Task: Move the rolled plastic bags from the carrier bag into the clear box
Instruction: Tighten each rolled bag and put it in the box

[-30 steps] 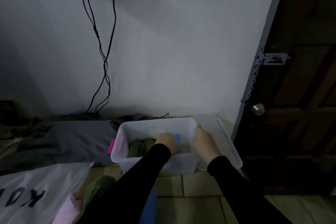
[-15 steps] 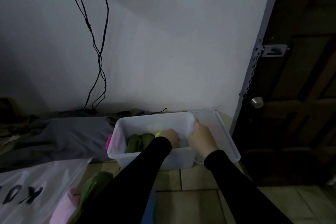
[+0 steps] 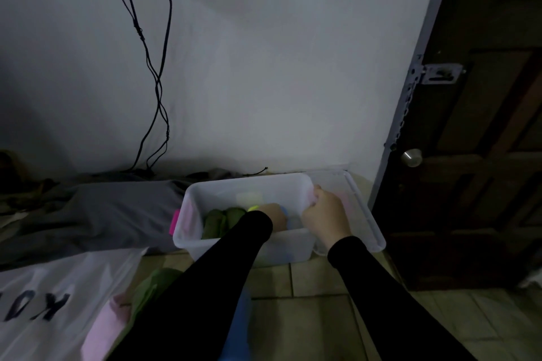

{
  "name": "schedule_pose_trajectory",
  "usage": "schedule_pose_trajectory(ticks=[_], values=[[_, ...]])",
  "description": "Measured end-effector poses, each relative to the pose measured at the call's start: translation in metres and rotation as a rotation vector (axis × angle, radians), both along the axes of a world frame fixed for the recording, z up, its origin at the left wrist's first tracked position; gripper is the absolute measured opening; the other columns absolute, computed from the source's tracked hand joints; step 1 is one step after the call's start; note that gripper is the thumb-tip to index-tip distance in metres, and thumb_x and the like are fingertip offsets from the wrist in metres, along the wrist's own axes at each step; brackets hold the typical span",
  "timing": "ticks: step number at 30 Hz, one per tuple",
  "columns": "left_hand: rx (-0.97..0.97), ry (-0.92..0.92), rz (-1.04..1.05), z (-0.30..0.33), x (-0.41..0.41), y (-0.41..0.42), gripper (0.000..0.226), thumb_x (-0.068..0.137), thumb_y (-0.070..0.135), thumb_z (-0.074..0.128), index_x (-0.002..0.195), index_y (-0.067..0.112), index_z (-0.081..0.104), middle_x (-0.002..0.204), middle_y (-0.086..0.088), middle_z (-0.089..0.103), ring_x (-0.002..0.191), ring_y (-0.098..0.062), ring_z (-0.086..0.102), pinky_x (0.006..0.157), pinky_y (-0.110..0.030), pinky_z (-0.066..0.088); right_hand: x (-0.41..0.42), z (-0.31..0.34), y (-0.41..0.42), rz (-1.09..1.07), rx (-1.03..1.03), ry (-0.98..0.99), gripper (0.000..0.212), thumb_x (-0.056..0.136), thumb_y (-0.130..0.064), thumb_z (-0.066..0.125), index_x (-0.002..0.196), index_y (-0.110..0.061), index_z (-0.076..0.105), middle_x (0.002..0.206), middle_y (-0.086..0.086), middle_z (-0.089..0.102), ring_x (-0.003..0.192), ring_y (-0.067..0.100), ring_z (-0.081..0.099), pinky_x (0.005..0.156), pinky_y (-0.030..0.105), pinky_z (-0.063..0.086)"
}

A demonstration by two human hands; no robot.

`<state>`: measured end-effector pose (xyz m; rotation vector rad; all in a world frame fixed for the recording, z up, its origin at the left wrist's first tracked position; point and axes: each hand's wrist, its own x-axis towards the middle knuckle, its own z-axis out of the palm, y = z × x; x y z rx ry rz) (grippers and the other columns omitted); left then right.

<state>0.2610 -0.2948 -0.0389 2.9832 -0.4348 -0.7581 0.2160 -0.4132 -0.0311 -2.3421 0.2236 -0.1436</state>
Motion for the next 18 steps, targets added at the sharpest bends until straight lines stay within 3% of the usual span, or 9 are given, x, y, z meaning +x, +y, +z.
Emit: schedule_pose_trajectory(ticks=[2,4,7,9,11,13,15,18], values=[[-0.061,0.031,0.039,0.009,-0.01,0.002,0.039,0.1,0.02,0.043,0.135,0.003,0.049,0.141,-0.016,0.047,0.129,-0.029,0.045,0.108,-0.035,0.031,-0.003,-0.003,-0.001,-0.031,0.001,-0.043,0.028,0.085,-0.005,0.045,0.11,-0.003,0.057,0.104,0.022,0.062,0.097,0.035,0.058,0.07,0.027,0.038],[-0.167,-0.057,0.093,0.022,-0.021,0.009,0.037,0.098,0.021,0.045,0.131,0.005,0.056,0.137,-0.014,0.053,0.126,-0.029,0.049,0.106,-0.033,0.034,-0.003,-0.003,-0.004,-0.019,-0.036,-0.036,0.026,0.088,-0.008,0.046,0.111,-0.002,0.056,0.097,0.021,0.061,0.09,0.034,0.057,0.069,0.027,0.036],[-0.417,-0.309,0.148,0.033,-0.039,0.032,0.031,0.091,0.017,0.052,0.117,0.014,0.068,0.118,-0.008,0.067,0.11,-0.023,0.061,0.096,-0.027,0.044,-0.006,0.007,-0.007,0.055,-0.179,-0.053,0.051,0.093,-0.027,0.052,0.138,-0.006,0.04,0.124,0.021,0.058,0.114,0.033,0.055,0.084,0.033,0.042],[-0.561,-0.452,0.099,0.035,-0.06,0.052,0.027,0.088,0.015,0.055,0.11,0.018,0.071,0.1,-0.004,0.07,0.092,-0.019,0.063,0.084,-0.023,0.046,-0.019,0.019,0.002,0.099,-0.205,-0.173,0.06,0.092,-0.033,0.056,0.144,-0.01,0.036,0.138,0.014,0.052,0.125,0.028,0.049,0.097,0.03,0.038],[-0.614,-0.585,-0.042,0.034,-0.084,0.071,0.024,0.084,0.015,0.056,0.102,0.017,0.073,0.087,-0.002,0.068,0.079,-0.018,0.062,0.075,-0.023,0.045,-0.041,0.031,0.019,0.126,-0.117,-0.357,0.046,0.091,-0.032,0.057,0.133,-0.015,0.052,0.127,0.005,0.062,0.111,0.019,0.058,0.092,0.026,0.042],[-0.609,-0.639,-0.127,0.028,-0.106,0.091,0.023,0.08,0.019,0.057,0.096,0.018,0.073,0.085,-0.001,0.066,0.074,-0.016,0.061,0.071,-0.026,0.049,-0.063,0.036,0.037,0.162,-0.041,-0.44,0.022,0.089,-0.027,0.06,0.106,-0.015,0.067,0.092,0.001,0.07,0.078,0.012,0.06,0.072,0.022,0.046],[-0.54,-0.569,-0.141,0.021,-0.125,0.111,0.025,0.079,0.028,0.062,0.101,0.022,0.072,0.094,0.003,0.064,0.081,-0.012,0.061,0.075,-0.031,0.052,-0.079,0.027,0.056,0.217,-0.037,-0.314,0.016,0.089,-0.025,0.059,0.088,-0.011,0.068,0.076,0.003,0.066,0.069,0.019,0.059,0.066,0.028,0.046],[-0.32,-0.393,-0.222,0.012,-0.151,0.129,0.064,0.069,0.058,0.068,0.127,0.033,0.057,0.119,0.007,0.055,0.105,-0.013,0.052,0.094,-0.031,0.045,-0.089,-0.001,0.079,0.299,-0.162,0.173,0.032,0.094,-0.03,0.049,0.092,-0.005,0.068,0.093,0.016,0.07,0.091,0.032,0.064,0.074,0.033,0.047]])
